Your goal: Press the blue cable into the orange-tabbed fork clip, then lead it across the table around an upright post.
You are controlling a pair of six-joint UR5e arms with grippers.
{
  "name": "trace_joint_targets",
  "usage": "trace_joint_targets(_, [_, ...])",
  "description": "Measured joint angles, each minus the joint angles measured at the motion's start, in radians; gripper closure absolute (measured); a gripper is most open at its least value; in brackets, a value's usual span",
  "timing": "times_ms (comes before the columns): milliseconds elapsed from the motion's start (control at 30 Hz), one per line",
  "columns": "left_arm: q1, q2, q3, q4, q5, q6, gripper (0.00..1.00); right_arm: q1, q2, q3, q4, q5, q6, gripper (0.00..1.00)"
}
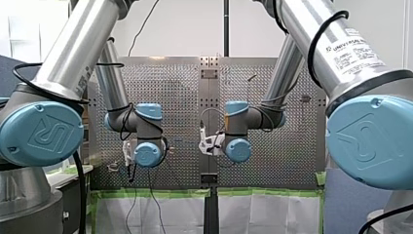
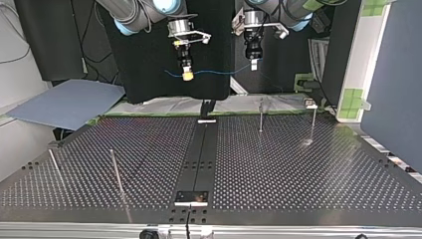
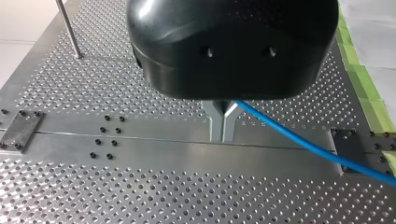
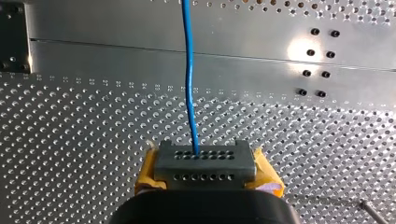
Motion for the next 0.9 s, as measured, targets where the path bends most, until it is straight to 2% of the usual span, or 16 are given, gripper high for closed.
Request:
trace_joint_targets(600, [0.0,0.0,0.0,0.0,0.0,0.0,1.0,0.0,0.0,0.0,0.0,0.0,0.0,1.0])
trace_joint_targets(700, [-0.003,-0.009,-0.009,0.0,0.007,0.008,1.0,0.009,0.009,0.006,0.008,0.009,0.0,1.0])
trace_joint_targets(833, [-0.004,-0.037,-0.042,0.0,0.015,0.019,1.0,0.032,0.039,0.01,0.03,0.036,0.0,1.0])
trace_joint_targets(900, [-0.004,-0.044,-0.058,0.0,0.016,0.02,1.0,0.036,0.056,0.01,0.033,0.044,0.0,1.0])
